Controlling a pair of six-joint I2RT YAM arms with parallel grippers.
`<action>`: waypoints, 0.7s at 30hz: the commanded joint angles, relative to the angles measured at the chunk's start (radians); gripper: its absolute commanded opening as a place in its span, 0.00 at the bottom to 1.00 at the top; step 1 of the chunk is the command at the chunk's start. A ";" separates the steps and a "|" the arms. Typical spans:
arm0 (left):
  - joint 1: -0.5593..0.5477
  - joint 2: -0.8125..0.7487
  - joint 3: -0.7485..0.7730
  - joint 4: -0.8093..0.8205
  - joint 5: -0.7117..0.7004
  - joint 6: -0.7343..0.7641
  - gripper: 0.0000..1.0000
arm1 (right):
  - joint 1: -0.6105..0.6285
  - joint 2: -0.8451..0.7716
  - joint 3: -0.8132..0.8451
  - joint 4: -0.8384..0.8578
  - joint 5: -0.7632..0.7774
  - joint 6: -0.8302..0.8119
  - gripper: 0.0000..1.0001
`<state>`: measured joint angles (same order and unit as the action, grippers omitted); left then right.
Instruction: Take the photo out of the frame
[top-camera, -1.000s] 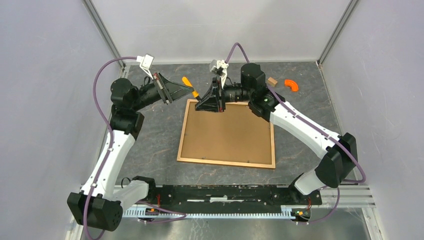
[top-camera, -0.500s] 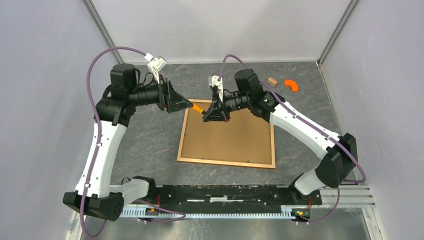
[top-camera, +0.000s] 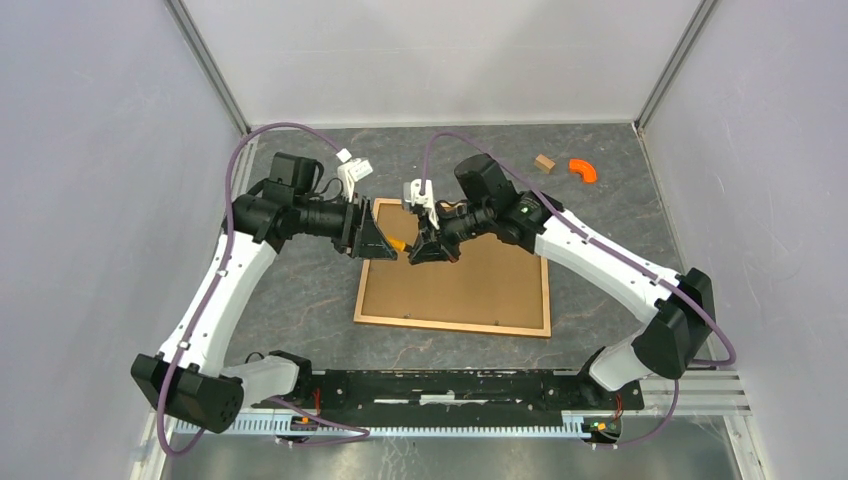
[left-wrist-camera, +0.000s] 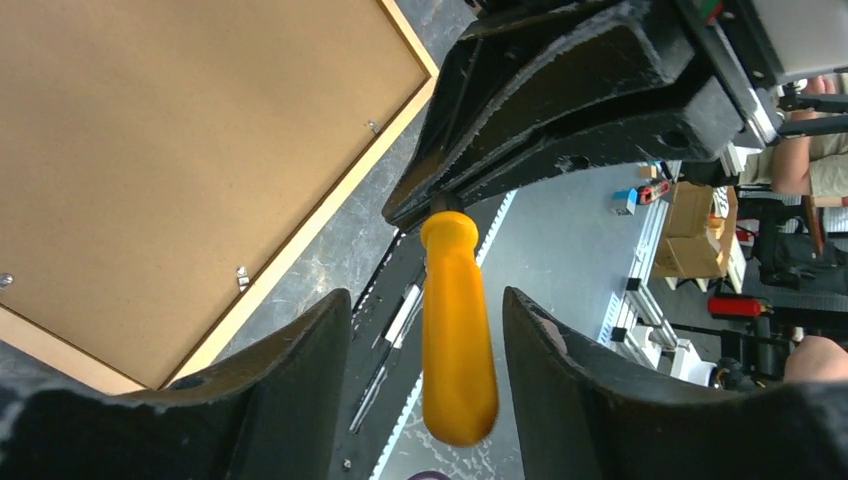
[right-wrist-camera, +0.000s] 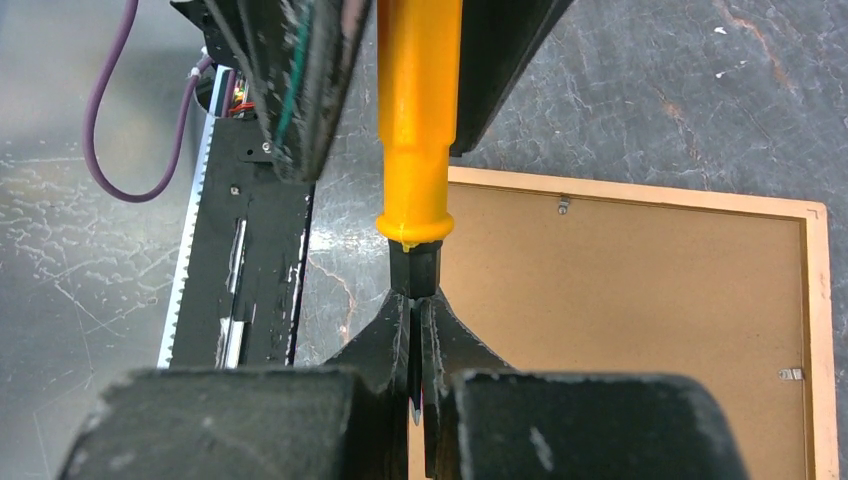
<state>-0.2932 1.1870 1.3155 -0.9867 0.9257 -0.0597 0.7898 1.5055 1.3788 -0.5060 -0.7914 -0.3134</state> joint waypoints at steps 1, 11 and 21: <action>-0.007 -0.014 -0.036 0.072 0.040 -0.026 0.60 | 0.020 -0.011 0.040 -0.007 0.027 -0.024 0.00; -0.007 -0.024 -0.093 0.170 0.084 -0.109 0.49 | 0.045 0.009 0.033 -0.004 0.040 -0.018 0.00; -0.008 -0.029 -0.129 0.220 0.111 -0.160 0.40 | 0.059 0.028 0.044 0.006 0.049 -0.004 0.00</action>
<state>-0.2989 1.1816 1.2018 -0.8268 0.9974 -0.1654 0.8383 1.5249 1.3788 -0.5186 -0.7448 -0.3195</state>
